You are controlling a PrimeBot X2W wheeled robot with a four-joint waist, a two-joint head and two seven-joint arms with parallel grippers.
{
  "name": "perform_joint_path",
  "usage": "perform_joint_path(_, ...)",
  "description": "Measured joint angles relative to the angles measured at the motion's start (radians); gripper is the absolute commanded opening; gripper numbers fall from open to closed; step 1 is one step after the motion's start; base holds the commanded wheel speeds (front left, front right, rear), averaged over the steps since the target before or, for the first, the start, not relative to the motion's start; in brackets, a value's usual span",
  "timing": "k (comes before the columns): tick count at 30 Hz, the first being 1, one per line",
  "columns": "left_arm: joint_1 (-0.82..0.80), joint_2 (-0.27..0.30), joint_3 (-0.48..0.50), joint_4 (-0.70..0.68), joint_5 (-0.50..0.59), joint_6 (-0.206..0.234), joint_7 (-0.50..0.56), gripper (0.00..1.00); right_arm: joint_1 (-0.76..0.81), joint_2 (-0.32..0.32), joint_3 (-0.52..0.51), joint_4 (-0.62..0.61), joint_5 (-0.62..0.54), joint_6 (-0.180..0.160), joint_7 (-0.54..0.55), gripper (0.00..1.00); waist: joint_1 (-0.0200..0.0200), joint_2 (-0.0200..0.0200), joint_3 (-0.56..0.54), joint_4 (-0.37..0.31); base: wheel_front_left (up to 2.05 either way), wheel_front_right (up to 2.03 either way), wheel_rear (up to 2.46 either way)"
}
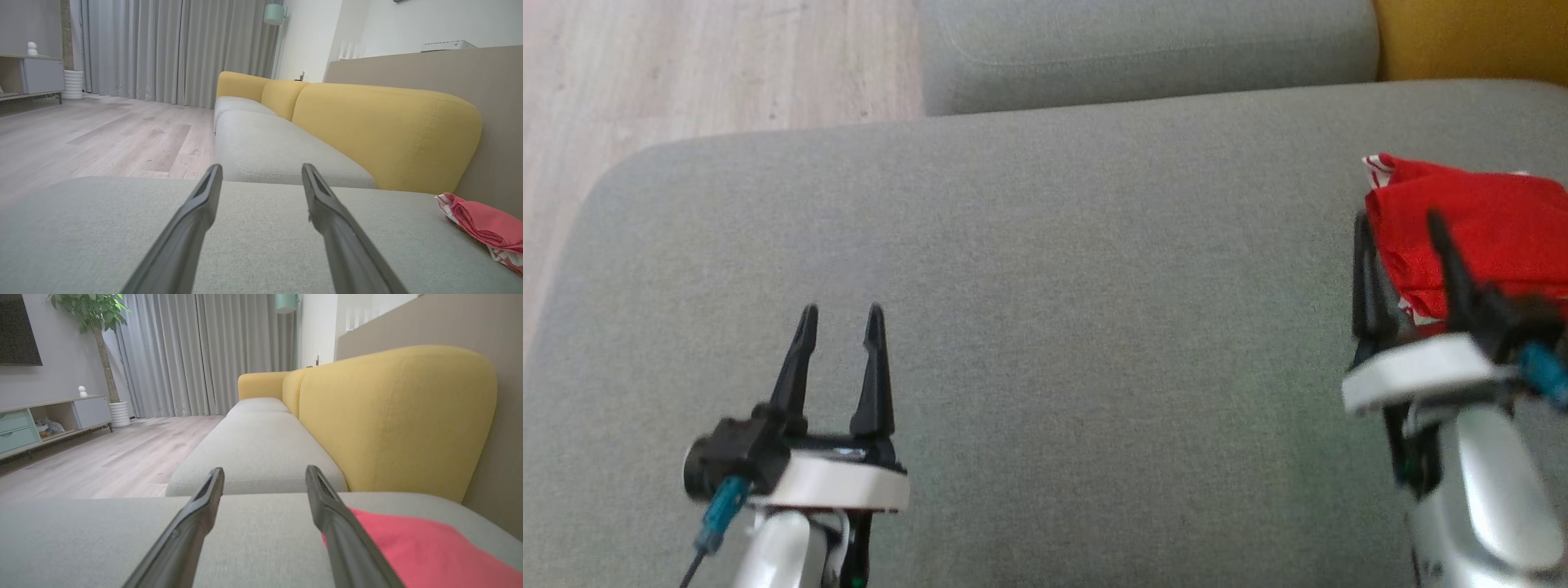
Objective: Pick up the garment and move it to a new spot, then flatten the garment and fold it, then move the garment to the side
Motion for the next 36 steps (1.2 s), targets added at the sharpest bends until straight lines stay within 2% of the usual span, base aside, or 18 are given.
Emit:
perform_joint_path(8,0.070,0.001,-0.002,0.004,-0.026,0.028,0.000,1.00,0.138,0.014,0.040,0.067,0.084,0.000,-0.056,1.00,0.0000,0.0000,-0.038,0.023,0.00,0.00,0.00)
perform_joint_path(13,0.075,0.001,-0.001,-0.002,-0.026,0.042,0.000,1.00,0.144,0.014,0.060,0.070,0.083,0.000,-0.064,1.00,0.0002,0.0000,-0.041,0.026,0.00,0.00,0.00)
perform_joint_path(28,0.075,0.001,0.001,0.025,-0.054,0.050,0.000,1.00,0.144,0.014,0.080,0.067,0.084,0.000,-0.064,1.00,0.0002,0.0000,-0.044,0.013,0.00,0.00,0.00)
perform_joint_path(36,0.074,0.001,0.004,0.027,-0.111,0.062,0.000,1.00,0.144,0.014,0.082,0.068,0.084,0.000,-0.064,1.00,0.0002,0.0000,-0.043,0.006,0.00,0.00,0.00)
